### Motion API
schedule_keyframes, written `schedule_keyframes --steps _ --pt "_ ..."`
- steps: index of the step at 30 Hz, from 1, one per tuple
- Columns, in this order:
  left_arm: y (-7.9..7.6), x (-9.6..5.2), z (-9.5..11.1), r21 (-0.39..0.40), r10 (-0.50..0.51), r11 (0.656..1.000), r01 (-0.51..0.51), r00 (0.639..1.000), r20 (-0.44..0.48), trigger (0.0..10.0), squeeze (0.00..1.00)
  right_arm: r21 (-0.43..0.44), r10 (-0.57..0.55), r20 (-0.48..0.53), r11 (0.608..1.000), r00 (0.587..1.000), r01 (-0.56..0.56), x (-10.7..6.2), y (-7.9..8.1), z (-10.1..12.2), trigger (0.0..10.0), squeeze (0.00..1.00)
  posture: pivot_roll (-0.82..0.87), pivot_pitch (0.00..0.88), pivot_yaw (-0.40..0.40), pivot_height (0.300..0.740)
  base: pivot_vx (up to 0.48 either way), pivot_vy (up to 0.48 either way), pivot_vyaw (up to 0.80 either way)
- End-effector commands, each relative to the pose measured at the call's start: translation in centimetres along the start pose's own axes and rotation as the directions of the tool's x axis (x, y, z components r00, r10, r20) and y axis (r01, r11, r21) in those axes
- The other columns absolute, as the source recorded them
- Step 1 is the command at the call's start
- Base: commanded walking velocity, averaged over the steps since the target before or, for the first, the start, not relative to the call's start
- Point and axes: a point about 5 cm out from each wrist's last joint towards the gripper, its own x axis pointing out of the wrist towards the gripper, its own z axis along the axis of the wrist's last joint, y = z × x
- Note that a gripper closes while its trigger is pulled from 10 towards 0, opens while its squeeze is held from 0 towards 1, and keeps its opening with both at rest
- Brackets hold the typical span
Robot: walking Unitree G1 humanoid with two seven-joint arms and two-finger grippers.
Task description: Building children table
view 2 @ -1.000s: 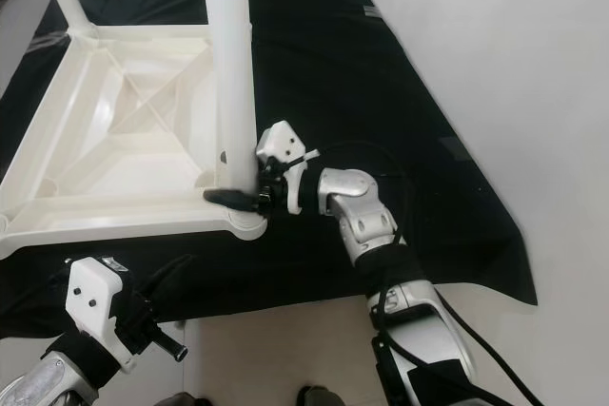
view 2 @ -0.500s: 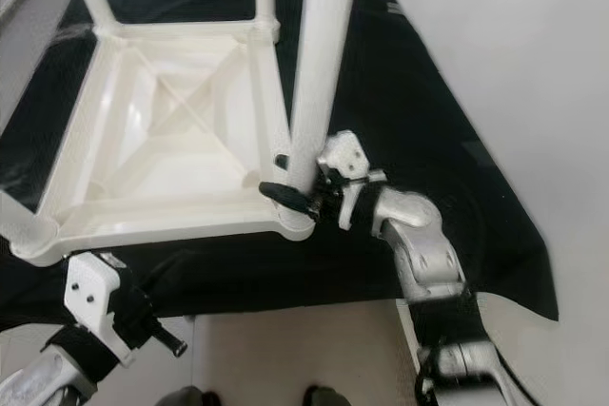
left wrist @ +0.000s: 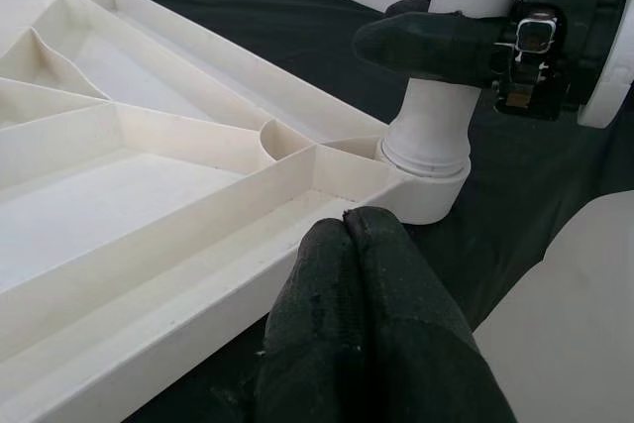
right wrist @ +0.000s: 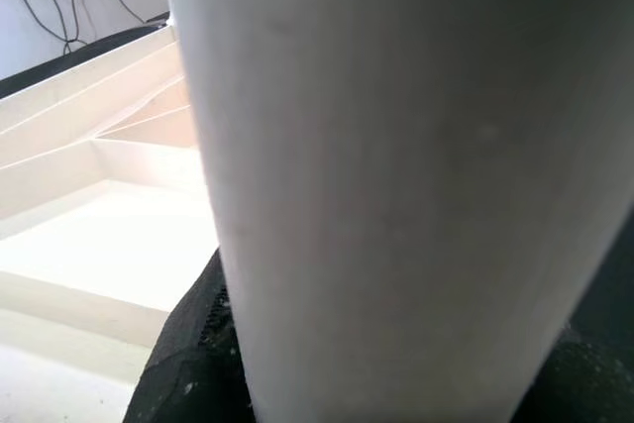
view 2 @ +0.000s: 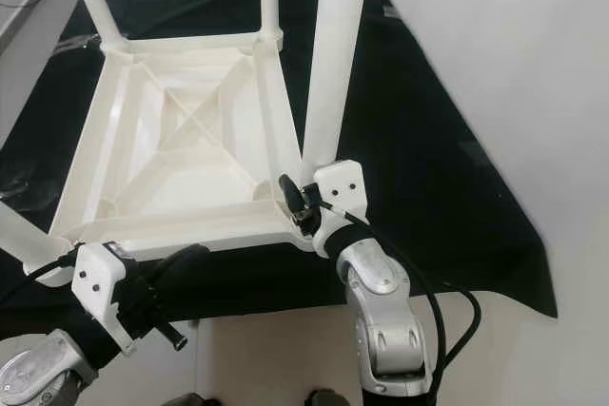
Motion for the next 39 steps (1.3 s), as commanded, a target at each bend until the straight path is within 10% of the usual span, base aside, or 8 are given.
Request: schedule_keyframes --steps 1,9,10,15,20,22,24,39 --pt "0.0 0.1 -0.5 -0.018 0.01 1.0 -0.01 1.0 -0.007 10.0 0.0 0.058 0.058 -0.099 0.997 0.993 -0.052 0.5 0.1 -1.8 10.0 1.0 -0.01 0.171 -0.005 0.74 0.0 0.0 0.0" --pt "0.0 0.3 -0.6 -0.042 -0.006 0.999 0.006 1.0 0.006 10.0 0.0 0.056 0.418 0.009 0.907 0.908 -0.418 1.2 1.4 0.7 10.0 1.0 0.0 0.166 0.0 0.74 0.0 0.0 0.0" --pt "-0.1 0.4 -0.6 -0.043 -0.01 0.999 0.01 1.0 0.007 10.0 0.0 0.006 0.527 0.033 0.85 0.849 -0.527 1.3 1.2 1.3 10.0 0.0 0.01 0.158 -0.004 0.74 0.0 0.0 0.0" --pt "-0.4 0.6 -0.8 -0.031 -0.004 1.0 0.004 1.0 0.005 10.0 0.0 -0.069 0.749 -0.002 0.661 0.662 -0.748 3.2 -0.5 1.9 10.0 0.0 0.03 0.138 -0.02 0.74 0.0 0.0 0.0" --pt "-0.4 0.6 -0.8 0.015 0.017 1.0 -0.017 1.0 -0.002 10.0 0.0 -0.038 0.785 0.001 0.619 0.62 -0.784 4.5 -1.0 2.1 10.0 0.0 0.04 0.132 -0.024 0.74 0.0 0.0 0.0" --pt "-0.8 0.4 0.3 0.06 0.04 0.997 -0.043 0.998 0.052 10.0 0.0 0.004 0.825 0.007 0.565 0.565 -0.825 5.4 -1.6 2.4 0.0 0.0 0.05 0.129 -0.034 0.74 0.0 0.0 0.0" --pt "-0.8 0.3 0.8 0.068 0.047 0.996 -0.052 0.997 0.067 10.0 0.0 0.009 0.832 0.008 0.554 0.554 -0.833 5.4 -1.8 2.6 0.0 0.0 0.05 0.129 -0.034 0.74 0.0 0.0 0.0" --pt "-1.0 -0.8 0.3 0.046 0.122 0.991 -0.123 0.992 0.038 10.0 0.0 -0.005 0.667 0.004 0.746 0.745 -0.666 2.4 -5.1 0.8 0.0 0.0 0.01 0.176 -0.024 0.74 0.0 0.0 0.0"
